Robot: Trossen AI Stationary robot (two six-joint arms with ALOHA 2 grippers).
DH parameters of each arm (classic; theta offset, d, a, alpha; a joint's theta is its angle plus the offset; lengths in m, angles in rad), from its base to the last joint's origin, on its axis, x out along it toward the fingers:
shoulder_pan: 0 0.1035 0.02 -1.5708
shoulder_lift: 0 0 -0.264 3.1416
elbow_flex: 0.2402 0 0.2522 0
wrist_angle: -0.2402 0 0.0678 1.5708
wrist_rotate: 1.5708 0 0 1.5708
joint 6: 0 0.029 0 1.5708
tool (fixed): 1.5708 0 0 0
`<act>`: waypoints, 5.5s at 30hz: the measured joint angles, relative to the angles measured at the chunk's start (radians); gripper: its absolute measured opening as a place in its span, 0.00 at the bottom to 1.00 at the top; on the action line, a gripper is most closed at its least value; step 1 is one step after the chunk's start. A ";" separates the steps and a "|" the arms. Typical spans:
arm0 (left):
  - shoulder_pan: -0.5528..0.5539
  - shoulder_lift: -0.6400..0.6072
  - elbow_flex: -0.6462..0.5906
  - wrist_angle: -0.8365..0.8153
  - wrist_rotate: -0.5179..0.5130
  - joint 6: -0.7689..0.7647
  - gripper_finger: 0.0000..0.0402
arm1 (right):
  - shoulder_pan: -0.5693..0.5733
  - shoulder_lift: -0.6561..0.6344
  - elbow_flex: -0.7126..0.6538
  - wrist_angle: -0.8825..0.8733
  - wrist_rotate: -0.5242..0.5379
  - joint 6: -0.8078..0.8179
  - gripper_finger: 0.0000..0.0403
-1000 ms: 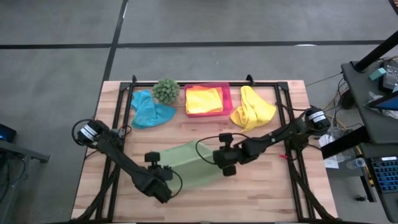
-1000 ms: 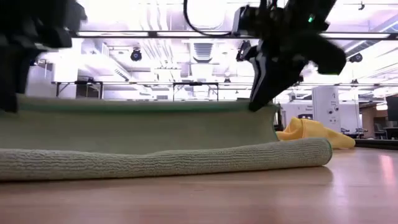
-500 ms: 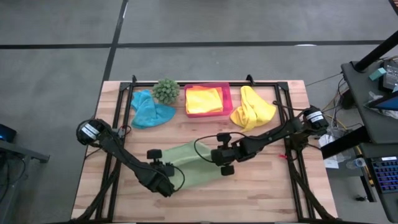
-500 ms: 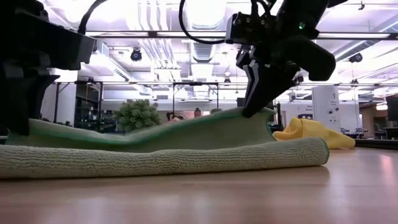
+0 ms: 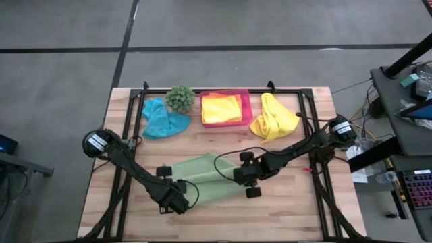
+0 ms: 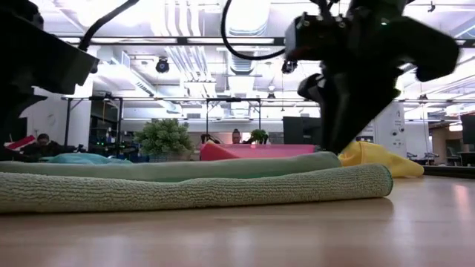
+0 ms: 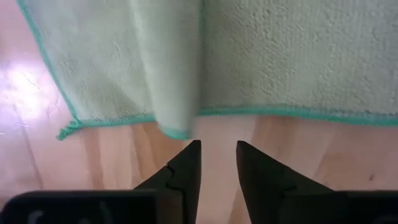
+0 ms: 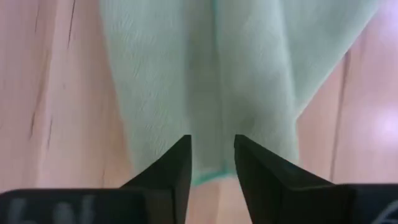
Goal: Fold microfiber towels
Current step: Fold the green microfiber towel
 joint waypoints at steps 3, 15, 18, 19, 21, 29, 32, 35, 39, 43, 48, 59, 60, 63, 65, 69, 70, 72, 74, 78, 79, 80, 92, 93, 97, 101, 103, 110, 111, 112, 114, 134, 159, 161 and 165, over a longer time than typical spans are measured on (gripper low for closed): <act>0.001 0.000 0.004 -0.001 0.011 0.002 0.22 | 0.014 0.000 0.000 -0.045 0.000 0.022 0.32; 0.000 -0.068 0.027 0.014 0.064 0.002 0.22 | -0.038 -0.034 0.000 -0.097 0.088 -0.040 0.31; 0.000 -0.118 0.027 0.016 -0.005 0.006 0.22 | -0.077 -0.045 0.000 -0.069 0.127 -0.069 0.30; 0.001 -0.137 0.026 0.018 -0.039 0.009 0.22 | -0.092 -0.045 0.000 -0.042 0.132 -0.082 0.30; 0.002 -0.175 0.021 0.027 -0.129 0.014 0.22 | -0.124 -0.045 0.000 0.021 0.132 -0.107 0.30; 0.030 -0.286 -0.083 0.243 -0.459 0.038 0.21 | -0.242 0.005 -0.022 0.342 0.023 -0.106 0.30; 0.052 -0.287 -0.161 0.389 -0.484 0.074 0.21 | -0.259 0.042 -0.024 0.430 -0.049 -0.058 0.30; 0.074 -0.273 -0.242 0.553 -0.485 0.112 0.21 | -0.259 0.083 -0.026 0.442 -0.060 -0.023 0.30; 0.097 -0.264 -0.332 0.683 -0.484 0.131 0.21 | -0.258 0.132 -0.025 0.447 -0.058 0.017 0.30; 0.115 -0.264 -0.393 0.773 -0.485 0.131 0.21 | -0.259 0.169 -0.025 0.451 -0.053 0.050 0.30; 0.124 -0.264 -0.440 0.856 -0.485 0.132 0.21 | -0.260 0.194 -0.021 0.462 -0.053 0.078 0.30; 0.129 -0.255 -0.548 1.064 -0.505 0.129 0.21 | -0.253 0.183 -0.003 0.496 -0.153 0.077 0.04; 0.129 -0.254 -0.555 1.070 -0.507 0.129 0.21 | -0.247 0.183 -0.003 0.512 -0.196 0.073 0.03; 0.129 -0.254 -0.562 1.083 -0.509 0.130 0.21 | -0.220 0.184 -0.002 0.564 -0.254 0.073 0.03; 0.130 -0.246 -0.562 1.088 -0.511 0.130 0.21 | -0.201 0.184 -0.002 0.572 -0.262 0.066 0.03; 0.133 -0.223 -0.564 1.089 -0.511 0.118 0.21 | -0.174 0.184 -0.002 0.585 -0.259 0.074 0.03; 0.135 -0.215 -0.564 1.090 -0.510 0.107 0.21 | -0.168 0.184 -0.002 0.585 -0.259 0.081 0.03; 0.135 -0.198 -0.565 1.083 -0.510 0.091 0.21 | -0.154 0.184 -0.002 0.583 -0.259 0.093 0.05; 0.135 -0.178 -0.565 1.089 -0.509 0.066 0.21 | -0.135 0.184 -0.002 0.583 -0.259 0.108 0.09; 0.134 -0.148 -0.563 1.097 -0.516 0.028 0.21 | -0.098 0.184 -0.002 0.582 -0.262 0.122 0.20; 0.134 -0.144 -0.562 1.099 -0.516 0.026 0.21 | -0.092 0.184 -0.002 0.582 -0.262 0.125 0.23; 0.134 -0.143 -0.562 1.100 -0.516 0.026 0.21 | -0.088 0.183 -0.002 0.581 -0.262 0.130 0.26; 0.134 -0.138 -0.563 1.106 -0.504 0.026 0.21 | -0.122 0.077 -0.002 0.417 -0.124 0.025 0.42; 0.134 -0.137 -0.563 1.109 -0.503 0.026 0.21 | -0.128 0.069 -0.002 0.404 -0.097 0.015 0.42; 0.134 -0.137 -0.563 1.109 -0.501 0.027 0.21 | -0.161 0.056 -0.003 0.390 -0.057 -0.018 0.40; 0.134 -0.137 -0.564 1.111 -0.504 0.027 0.21 | -0.199 0.076 -0.005 0.401 -0.055 0.012 0.40; 0.134 -0.136 -0.564 1.111 -0.504 0.027 0.21 | -0.214 0.095 -0.011 0.395 -0.072 0.031 0.40; 0.134 -0.136 -0.564 1.112 -0.509 0.027 0.21 | -0.224 0.169 -0.043 0.581 -0.297 0.102 0.40; 0.134 -0.136 -0.565 1.112 -0.509 0.027 0.21 | -0.222 0.186 -0.046 0.620 -0.337 0.105 0.40; 0.134 -0.136 -0.565 1.112 -0.509 0.026 0.21 | -0.220 0.201 -0.048 0.655 -0.383 0.109 0.39; 0.133 -0.135 -0.565 1.113 -0.510 0.026 0.21 | -0.218 0.223 -0.048 0.719 -0.455 0.112 0.38; 0.133 -0.135 -0.576 1.130 -0.527 0.026 0.21 | -0.103 0.202 -0.037 0.727 -0.479 -0.121 0.02; 0.135 -0.134 -0.575 1.163 -0.534 -0.016 0.21 | -0.087 0.053 -0.070 0.536 -0.232 -0.273 0.02; 0.135 -0.134 -0.575 1.163 -0.534 -0.026 0.21 | -0.085 0.053 -0.073 0.536 -0.232 -0.272 0.02; 0.135 -0.134 -0.575 1.164 -0.534 -0.027 0.21 | -0.082 0.053 -0.074 0.536 -0.233 -0.258 0.02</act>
